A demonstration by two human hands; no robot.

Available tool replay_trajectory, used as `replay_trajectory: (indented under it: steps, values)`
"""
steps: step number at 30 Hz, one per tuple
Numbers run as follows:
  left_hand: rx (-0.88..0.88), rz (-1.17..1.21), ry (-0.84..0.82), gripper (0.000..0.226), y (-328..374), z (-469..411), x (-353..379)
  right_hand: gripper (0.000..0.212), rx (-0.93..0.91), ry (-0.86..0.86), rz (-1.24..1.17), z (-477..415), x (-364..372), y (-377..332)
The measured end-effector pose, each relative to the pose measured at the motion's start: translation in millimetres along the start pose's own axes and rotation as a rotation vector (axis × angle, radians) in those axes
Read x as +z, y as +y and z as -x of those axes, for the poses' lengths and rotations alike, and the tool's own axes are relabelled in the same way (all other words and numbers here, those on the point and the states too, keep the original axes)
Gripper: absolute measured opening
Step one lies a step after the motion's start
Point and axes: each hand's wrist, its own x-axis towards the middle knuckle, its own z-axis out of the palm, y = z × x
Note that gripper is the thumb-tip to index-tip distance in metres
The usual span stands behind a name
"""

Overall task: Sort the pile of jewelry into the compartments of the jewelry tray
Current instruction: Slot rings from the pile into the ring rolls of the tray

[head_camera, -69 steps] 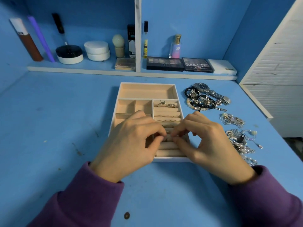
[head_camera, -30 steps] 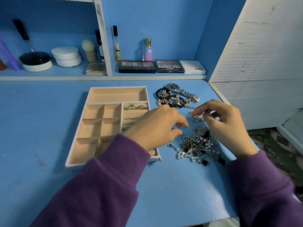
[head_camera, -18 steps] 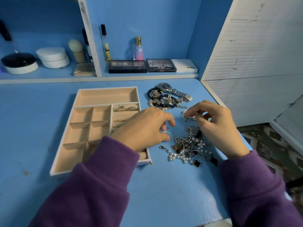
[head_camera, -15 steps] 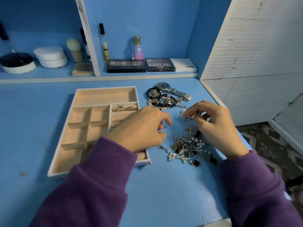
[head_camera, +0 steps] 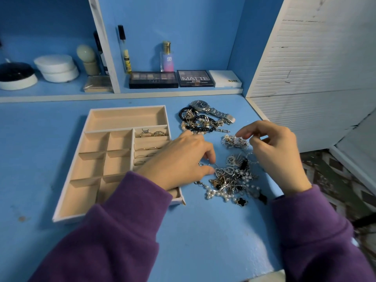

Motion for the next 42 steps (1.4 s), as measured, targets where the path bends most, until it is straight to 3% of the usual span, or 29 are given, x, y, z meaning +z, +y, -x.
replay_trajectory:
  steps: [11, 19, 26, 29, 35, 39, 42]
  values:
    - [-0.037, 0.178, 0.127, 0.015, 4.7, 3.1, -0.5, 0.047, 0.036, 0.018, 0.176, -1.5, -12.1, 8.5]
    - [-0.038, 0.19, 0.28, 0.008, 3.7, 4.1, -2.1, 0.048, -0.038, -0.297, 0.231, 1.8, -10.3, 7.4]
    - [-0.009, 0.213, 0.276, 0.008, 5.3, 4.7, -3.0, 0.059, -0.165, -0.296, 0.278, 2.0, -1.5, 7.6]
    - [-0.002, 0.215, 0.282, 0.007, 5.4, 5.5, -3.6, 0.049, -0.123, -0.264, 0.157, 3.0, -6.3, 5.5]
    - [-0.029, 0.208, 0.307, 0.006, 4.4, 5.9, -5.0, 0.052, -0.138, -0.455, 0.198, 7.7, -2.1, 0.0]
    - [-0.026, 0.195, 0.313, 0.007, 4.3, 6.6, -5.4, 0.062, -0.16, -0.407, 0.25, 5.9, -0.7, 1.7]
    - [-0.021, 0.196, 0.302, 0.009, 3.4, 6.8, -5.4, 0.059, -0.091, -0.187, 0.188, 3.4, -5.1, 4.9]
